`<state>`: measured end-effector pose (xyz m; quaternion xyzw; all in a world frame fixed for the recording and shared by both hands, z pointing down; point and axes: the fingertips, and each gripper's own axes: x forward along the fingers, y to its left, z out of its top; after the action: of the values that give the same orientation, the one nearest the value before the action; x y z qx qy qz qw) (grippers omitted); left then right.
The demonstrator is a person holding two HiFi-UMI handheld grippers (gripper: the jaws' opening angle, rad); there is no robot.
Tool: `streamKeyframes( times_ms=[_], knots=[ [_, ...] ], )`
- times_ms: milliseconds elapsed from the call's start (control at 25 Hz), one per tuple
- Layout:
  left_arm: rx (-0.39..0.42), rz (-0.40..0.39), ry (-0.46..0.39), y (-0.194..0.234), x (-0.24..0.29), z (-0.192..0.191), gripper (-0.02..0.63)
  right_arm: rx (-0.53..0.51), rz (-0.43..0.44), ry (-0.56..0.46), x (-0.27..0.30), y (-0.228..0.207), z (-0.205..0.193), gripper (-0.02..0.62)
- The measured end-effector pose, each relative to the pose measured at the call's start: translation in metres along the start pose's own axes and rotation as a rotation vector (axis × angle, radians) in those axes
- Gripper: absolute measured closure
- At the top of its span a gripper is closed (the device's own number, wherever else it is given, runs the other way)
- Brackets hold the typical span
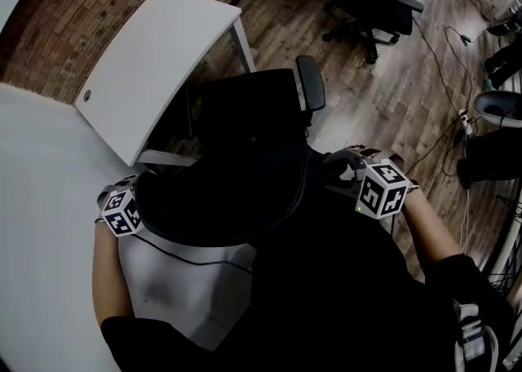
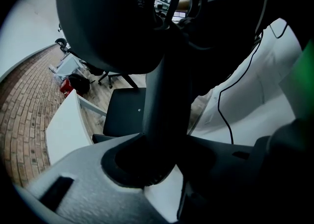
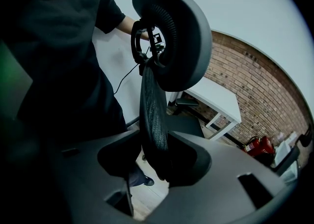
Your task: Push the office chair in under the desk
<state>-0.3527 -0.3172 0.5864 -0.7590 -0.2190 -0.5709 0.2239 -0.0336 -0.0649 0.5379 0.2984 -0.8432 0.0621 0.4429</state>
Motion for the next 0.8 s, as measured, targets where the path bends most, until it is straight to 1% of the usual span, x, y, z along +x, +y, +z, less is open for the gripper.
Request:
streamKeyframes(
  times_ms=[120,240,320,480,600,800],
  knots=[
    [-0.015,0.0,-0.006,-0.003,0.0,0.005,0.431,-0.002,-0.01,0.002,-0.003,-0.005,-0.003,0.424],
    [-0.028,0.0,-0.016,-0.009,-0.002,0.021,0.431,-0.01,-0.012,0.006,-0.009,-0.009,-0.01,0.423],
    [-0.043,0.016,-0.028,-0.012,-0.003,0.033,0.434,-0.019,-0.009,0.004,-0.013,-0.012,-0.016,0.421],
    [-0.084,0.059,-0.042,-0.016,-0.002,0.041,0.436,-0.044,0.001,-0.007,-0.017,-0.021,-0.023,0.419],
    [-0.113,0.07,-0.039,-0.02,-0.001,0.048,0.437,-0.063,0.019,-0.006,-0.022,-0.027,-0.028,0.419],
    [-0.178,0.1,-0.034,-0.031,0.001,0.068,0.437,-0.1,0.072,-0.008,-0.032,-0.034,-0.042,0.421]
  ],
)
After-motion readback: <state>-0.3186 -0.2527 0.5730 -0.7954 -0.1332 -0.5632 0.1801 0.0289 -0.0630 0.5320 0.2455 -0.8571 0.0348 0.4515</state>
